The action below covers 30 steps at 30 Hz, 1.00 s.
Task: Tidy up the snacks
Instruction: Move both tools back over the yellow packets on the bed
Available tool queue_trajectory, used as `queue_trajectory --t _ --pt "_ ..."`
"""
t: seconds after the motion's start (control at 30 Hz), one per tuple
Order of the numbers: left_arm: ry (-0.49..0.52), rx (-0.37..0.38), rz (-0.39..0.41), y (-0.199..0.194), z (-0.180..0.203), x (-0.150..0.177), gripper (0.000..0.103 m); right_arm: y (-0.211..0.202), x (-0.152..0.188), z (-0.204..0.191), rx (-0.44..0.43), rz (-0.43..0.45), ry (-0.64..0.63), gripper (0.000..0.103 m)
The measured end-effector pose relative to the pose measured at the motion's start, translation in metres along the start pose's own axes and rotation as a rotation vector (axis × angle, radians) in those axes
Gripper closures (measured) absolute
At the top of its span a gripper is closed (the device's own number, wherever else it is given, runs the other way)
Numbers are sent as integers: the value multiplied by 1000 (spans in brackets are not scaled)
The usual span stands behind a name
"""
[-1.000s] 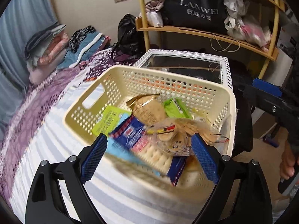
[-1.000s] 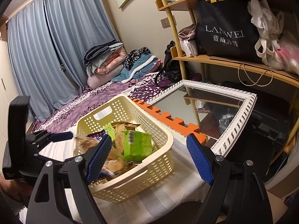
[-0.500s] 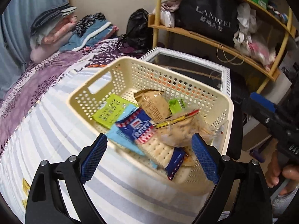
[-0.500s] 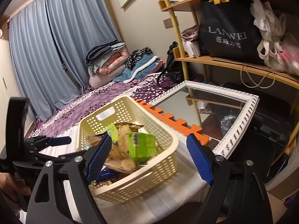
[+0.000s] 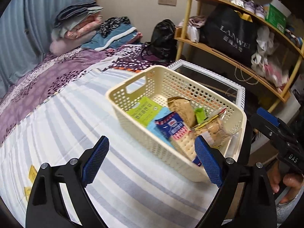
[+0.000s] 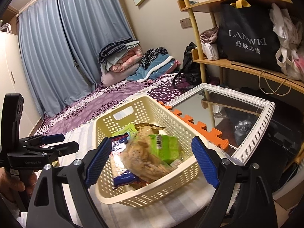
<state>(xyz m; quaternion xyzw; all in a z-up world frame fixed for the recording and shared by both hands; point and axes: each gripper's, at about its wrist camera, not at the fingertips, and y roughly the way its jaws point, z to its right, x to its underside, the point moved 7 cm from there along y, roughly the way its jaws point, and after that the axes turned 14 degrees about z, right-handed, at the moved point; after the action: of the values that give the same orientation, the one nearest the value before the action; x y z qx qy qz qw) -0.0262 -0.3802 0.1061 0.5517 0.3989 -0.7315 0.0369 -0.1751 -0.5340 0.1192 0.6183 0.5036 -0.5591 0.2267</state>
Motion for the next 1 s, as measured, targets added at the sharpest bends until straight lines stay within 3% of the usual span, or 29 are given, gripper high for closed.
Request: queue_trajectory --t 0.4,0.77,0.87,0.93,1.0 --pt "-90 -109 37 -33 -61 15 10 4 -2 -55 -94 -1 -51 14" --pt "-203 -220 67 -72 -136 39 10 8 12 -127 -211 -47 -128 14" --pt "-214 -261 75 -82 -154 45 10 10 19 -145 -237 -66 -143 10" --pt "-228 -285 77 -88 -165 51 3 13 25 -158 -254 -85 -158 10" --pt "-243 -305 78 -93 -175 57 3 16 30 -168 -269 -103 -174 10"
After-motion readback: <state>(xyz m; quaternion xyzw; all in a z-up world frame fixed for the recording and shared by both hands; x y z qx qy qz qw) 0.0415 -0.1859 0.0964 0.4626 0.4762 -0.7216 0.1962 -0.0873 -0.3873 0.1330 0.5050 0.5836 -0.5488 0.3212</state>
